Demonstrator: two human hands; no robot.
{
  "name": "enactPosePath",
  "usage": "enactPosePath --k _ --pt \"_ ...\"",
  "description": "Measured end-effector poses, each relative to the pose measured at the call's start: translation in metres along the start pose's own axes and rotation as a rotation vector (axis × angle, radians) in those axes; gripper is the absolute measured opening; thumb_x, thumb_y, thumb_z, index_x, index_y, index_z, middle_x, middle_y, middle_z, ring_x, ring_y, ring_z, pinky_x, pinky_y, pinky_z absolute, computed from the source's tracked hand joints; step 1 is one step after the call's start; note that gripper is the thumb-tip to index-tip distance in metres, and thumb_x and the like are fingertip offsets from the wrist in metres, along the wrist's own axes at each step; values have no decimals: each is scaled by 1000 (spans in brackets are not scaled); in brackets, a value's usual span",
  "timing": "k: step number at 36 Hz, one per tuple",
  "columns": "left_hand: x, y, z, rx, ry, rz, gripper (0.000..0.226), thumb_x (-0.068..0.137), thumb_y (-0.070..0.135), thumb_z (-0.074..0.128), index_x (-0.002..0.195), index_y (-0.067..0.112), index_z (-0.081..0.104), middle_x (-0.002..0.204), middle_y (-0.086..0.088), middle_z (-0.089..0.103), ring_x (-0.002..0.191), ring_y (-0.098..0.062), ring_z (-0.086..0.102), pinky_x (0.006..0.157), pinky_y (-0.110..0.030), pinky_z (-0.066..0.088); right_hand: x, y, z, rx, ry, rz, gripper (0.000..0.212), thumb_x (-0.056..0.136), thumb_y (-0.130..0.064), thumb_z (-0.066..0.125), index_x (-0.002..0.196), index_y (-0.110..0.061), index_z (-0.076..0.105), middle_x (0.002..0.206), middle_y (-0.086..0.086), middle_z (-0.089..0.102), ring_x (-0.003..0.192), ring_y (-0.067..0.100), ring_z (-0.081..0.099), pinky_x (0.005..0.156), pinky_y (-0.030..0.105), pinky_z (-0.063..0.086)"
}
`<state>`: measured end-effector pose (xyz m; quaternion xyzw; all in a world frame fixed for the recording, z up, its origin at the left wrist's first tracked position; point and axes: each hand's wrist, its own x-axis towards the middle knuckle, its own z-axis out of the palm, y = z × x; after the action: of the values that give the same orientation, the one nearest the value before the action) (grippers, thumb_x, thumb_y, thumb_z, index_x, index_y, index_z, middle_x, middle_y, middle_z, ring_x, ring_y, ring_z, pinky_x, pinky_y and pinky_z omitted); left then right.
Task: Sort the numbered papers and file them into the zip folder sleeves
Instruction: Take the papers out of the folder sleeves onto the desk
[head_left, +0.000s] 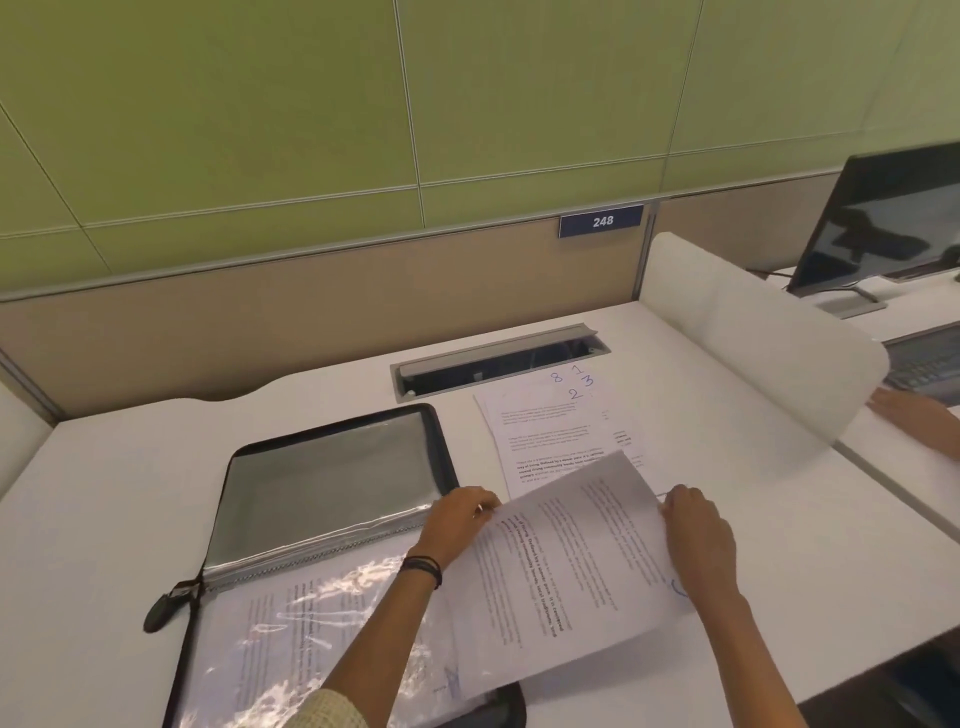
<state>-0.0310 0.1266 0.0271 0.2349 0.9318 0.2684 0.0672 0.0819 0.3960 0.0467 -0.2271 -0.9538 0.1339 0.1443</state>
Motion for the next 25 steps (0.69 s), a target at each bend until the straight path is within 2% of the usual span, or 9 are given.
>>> enactPosePath --k 3,5,7,10,14,18,22,25 --pt "5 8 -6 8 39 17 20 95 20 53 107 16 68 107 4 67 94 -10 59 75 -18 42 3 -3 -7 66 122 14 11 88 -1 56 77 -2 52 74 13 53 61 23 38 55 31 27" --pt "8 11 -8 -5 78 12 19 95 18 52 105 15 69 105 2 67 93 -11 59 75 -19 42 2 -7 -11 114 228 36 5 85 0 61 85 0 56 82 16 56 63 27 44 58 31 30" --pt "9 12 -10 -19 124 9 20 96 16 50 105 14 67 102 1 66 92 -13 58 72 -19 39 -1 -10 -14 164 350 39 14 83 2 63 95 0 56 93 18 58 71 34 53 61 31 33" --pt "14 14 -15 -35 199 7 21 96 14 47 104 11 66 98 -2 64 88 -15 57 67 -20 34 -5 -15 -18 263 462 21 18 85 2 60 101 -2 55 99 16 57 79 34 55 66 35 38" --pt "19 15 -22 -168 318 -46 20 96 13 49 100 9 67 93 0 62 80 -10 54 68 -13 40 -11 -21 -12 333 509 -3 19 88 -2 56 107 -5 52 107 13 56 89 31 53 75 40 41" --pt "24 7 -24 -400 427 -141 15 93 7 54 95 8 69 90 -2 64 80 -15 59 73 -22 47 -16 -28 -4 415 515 5 27 85 2 57 110 -7 52 116 11 51 97 27 51 81 42 41" --pt "20 3 -24 -638 458 -281 15 92 2 53 93 4 68 86 -4 66 73 -12 60 59 -10 44 -23 -36 6 704 441 91 31 87 3 51 114 -11 46 116 1 43 91 16 53 68 30 46" --pt "16 -8 -14 -762 438 -367 13 91 4 56 93 4 68 86 -6 67 74 -17 62 59 -17 47 -32 -35 22 789 311 189 24 90 -2 50 109 -15 47 111 -1 50 81 9 56 60 17 44"
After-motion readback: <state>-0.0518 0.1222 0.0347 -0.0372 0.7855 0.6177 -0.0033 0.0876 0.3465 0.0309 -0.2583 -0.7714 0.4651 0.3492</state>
